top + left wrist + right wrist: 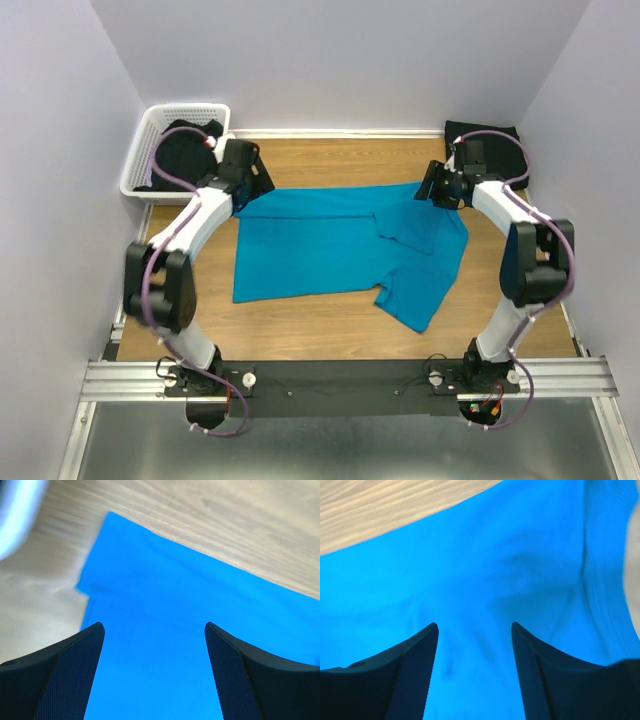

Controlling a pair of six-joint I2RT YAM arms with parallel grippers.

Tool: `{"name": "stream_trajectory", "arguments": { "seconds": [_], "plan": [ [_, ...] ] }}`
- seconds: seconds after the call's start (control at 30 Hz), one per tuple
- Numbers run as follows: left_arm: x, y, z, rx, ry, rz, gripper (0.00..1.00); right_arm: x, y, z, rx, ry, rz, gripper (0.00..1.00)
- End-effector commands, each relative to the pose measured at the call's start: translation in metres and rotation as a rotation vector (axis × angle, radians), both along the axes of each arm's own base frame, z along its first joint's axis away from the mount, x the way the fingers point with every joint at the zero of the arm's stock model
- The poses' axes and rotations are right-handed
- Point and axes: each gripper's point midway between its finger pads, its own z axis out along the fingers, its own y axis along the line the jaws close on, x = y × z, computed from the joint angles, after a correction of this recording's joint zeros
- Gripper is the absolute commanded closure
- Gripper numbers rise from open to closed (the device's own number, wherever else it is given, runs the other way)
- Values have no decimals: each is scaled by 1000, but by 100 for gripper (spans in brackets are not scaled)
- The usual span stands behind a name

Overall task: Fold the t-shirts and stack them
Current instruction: Fold the tshirt

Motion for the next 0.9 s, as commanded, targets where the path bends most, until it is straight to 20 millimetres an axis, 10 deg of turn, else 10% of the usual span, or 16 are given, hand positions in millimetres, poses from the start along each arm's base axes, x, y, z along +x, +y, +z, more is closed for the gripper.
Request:
{"name": "stream_trajectory", "arguments": {
  "seconds": [0.0,0.23,0.4,0.87],
  "plan": [
    [-62,25,26,76,18,79,11,-46,-16,38,-89,9,-51,30],
    [-175,35,-31,47,217,151,13,-134,-40,34,-195,155,-110,24],
    [-226,37,-59,1,306,197,17,-160,-39,34,-176,182,-121,23],
    [-242,35,-88,43,520,262,27,-161,-35,38,-169,166,-81,22]
  ]
}}
